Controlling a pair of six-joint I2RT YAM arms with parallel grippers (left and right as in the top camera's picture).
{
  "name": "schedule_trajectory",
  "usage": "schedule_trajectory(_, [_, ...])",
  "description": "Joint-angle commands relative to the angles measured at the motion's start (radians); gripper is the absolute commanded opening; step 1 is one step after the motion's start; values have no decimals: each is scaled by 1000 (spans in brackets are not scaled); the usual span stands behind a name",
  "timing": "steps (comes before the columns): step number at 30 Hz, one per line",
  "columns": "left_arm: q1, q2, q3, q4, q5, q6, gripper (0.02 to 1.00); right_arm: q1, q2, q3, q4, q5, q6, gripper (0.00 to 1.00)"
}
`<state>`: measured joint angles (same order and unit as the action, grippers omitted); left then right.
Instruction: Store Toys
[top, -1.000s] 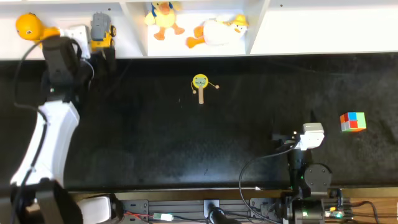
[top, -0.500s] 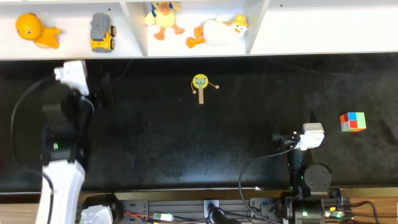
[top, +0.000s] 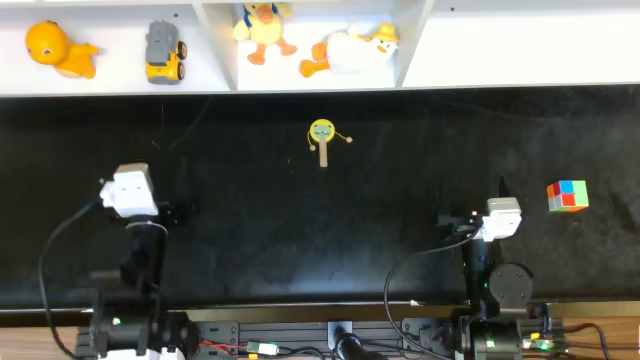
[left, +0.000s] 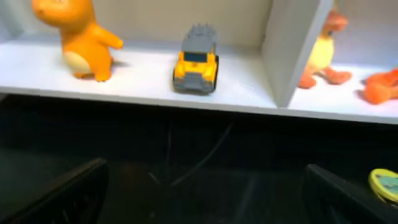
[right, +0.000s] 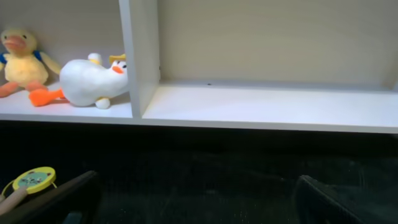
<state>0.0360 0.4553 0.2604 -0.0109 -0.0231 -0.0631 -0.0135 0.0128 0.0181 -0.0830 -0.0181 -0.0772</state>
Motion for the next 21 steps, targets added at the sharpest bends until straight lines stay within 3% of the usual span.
schedule_trajectory(1, [-16, -64, -89, 67, -60, -158, 998, -5, -9, -13, 5, 8, 11, 996])
schedule_trajectory(12, [-21, -177, -248, 182, -17, -178, 998, -5, -9, -13, 5, 8, 11, 996])
schedule_trajectory(21, [-21, -354, -253, 43, -45, -170, 998, -5, -9, -13, 5, 8, 11, 996])
